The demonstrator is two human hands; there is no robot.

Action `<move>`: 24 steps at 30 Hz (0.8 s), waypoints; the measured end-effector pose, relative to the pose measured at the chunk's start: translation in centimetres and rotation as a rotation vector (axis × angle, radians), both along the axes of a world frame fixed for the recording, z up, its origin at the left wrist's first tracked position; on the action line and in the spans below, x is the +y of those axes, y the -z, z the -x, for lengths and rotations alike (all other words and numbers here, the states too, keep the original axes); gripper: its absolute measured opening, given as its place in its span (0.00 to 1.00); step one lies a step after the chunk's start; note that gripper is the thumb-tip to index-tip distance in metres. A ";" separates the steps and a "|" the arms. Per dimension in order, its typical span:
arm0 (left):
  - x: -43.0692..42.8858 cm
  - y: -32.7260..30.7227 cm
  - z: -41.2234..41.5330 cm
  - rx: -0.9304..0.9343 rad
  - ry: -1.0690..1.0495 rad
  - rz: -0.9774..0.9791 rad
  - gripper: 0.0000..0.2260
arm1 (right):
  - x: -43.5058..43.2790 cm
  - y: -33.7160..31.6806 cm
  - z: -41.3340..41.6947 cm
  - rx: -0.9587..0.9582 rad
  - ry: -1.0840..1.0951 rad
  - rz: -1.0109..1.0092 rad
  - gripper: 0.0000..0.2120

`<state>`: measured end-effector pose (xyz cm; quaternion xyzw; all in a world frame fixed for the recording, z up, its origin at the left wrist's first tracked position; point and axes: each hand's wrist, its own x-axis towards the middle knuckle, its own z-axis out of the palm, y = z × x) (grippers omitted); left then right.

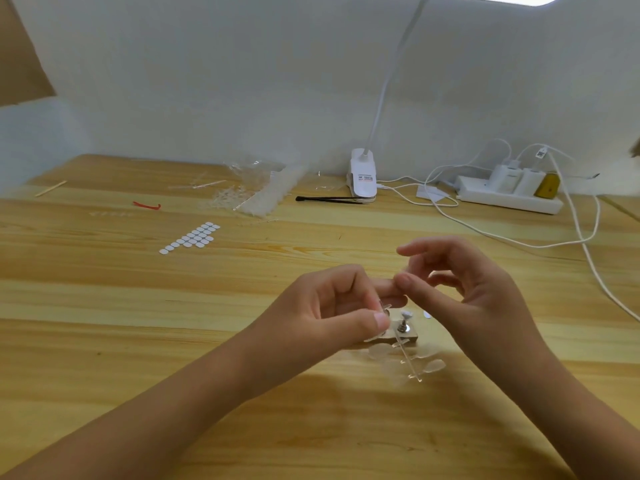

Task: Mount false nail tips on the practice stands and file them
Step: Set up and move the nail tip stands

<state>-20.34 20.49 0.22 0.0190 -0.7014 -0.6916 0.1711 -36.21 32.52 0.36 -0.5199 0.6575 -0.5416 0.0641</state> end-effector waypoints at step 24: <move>-1.5 0.5 -0.3 0.129 -0.229 0.361 0.05 | 0.3 0.4 0.4 0.017 -0.239 -0.022 0.11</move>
